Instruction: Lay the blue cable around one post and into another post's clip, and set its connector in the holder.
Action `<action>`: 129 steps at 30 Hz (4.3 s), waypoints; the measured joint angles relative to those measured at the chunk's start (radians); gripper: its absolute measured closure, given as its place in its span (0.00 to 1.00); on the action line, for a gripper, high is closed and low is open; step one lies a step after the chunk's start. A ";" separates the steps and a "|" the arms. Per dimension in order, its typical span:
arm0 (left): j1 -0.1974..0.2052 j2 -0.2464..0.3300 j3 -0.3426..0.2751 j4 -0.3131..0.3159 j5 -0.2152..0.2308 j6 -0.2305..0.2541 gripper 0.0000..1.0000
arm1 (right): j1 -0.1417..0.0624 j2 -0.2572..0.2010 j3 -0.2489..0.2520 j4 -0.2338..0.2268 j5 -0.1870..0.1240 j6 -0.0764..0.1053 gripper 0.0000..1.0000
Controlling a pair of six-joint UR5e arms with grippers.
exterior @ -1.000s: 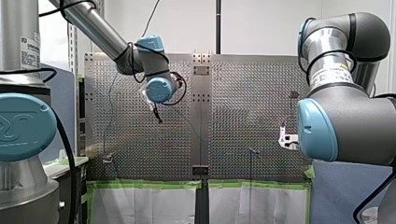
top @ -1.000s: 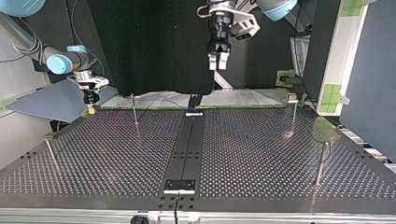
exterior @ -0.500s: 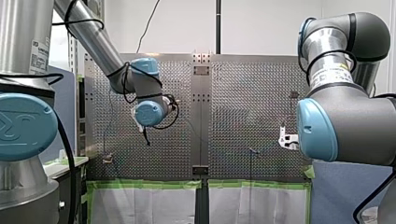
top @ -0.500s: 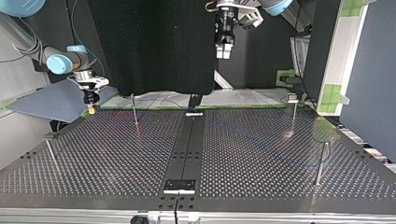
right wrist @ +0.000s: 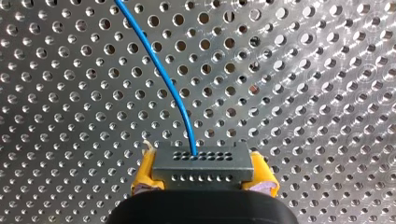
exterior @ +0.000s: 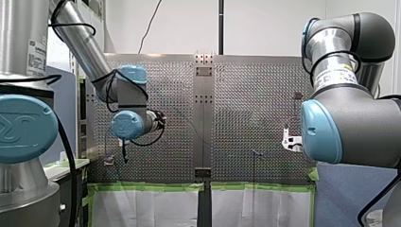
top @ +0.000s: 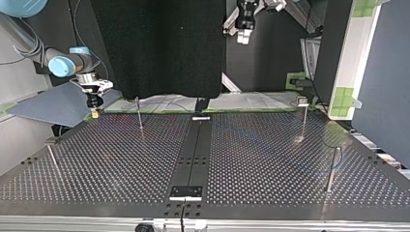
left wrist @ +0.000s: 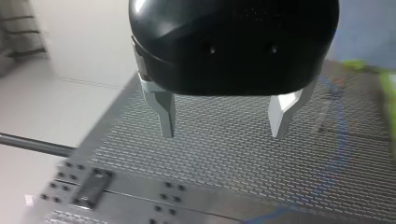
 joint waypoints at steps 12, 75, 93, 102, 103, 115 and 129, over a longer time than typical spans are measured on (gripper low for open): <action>0.000 -0.008 -0.116 -0.003 0.002 0.006 0.00 | 0.001 0.000 0.000 0.000 0.000 0.001 1.00; 0.009 -0.030 -0.083 0.047 0.113 -0.006 0.00 | 0.145 -0.331 0.000 0.132 0.168 0.009 1.00; 0.009 -0.030 -0.083 0.047 0.113 -0.012 0.00 | 0.142 -0.387 0.000 0.307 0.350 -0.031 1.00; 0.010 -0.030 -0.083 0.046 0.114 -0.012 0.00 | 0.133 -0.430 0.000 0.402 0.357 -0.053 1.00; 0.010 -0.030 -0.083 0.046 0.114 -0.012 0.00 | 0.133 -0.432 0.000 0.409 0.356 -0.056 1.00; 0.013 -0.030 -0.083 0.043 0.115 -0.013 0.00 | 0.106 -0.435 -0.001 0.390 0.271 -0.061 1.00; 0.017 -0.030 -0.082 0.033 0.111 -0.013 0.00 | 0.041 -0.431 -0.003 0.354 0.185 -0.048 1.00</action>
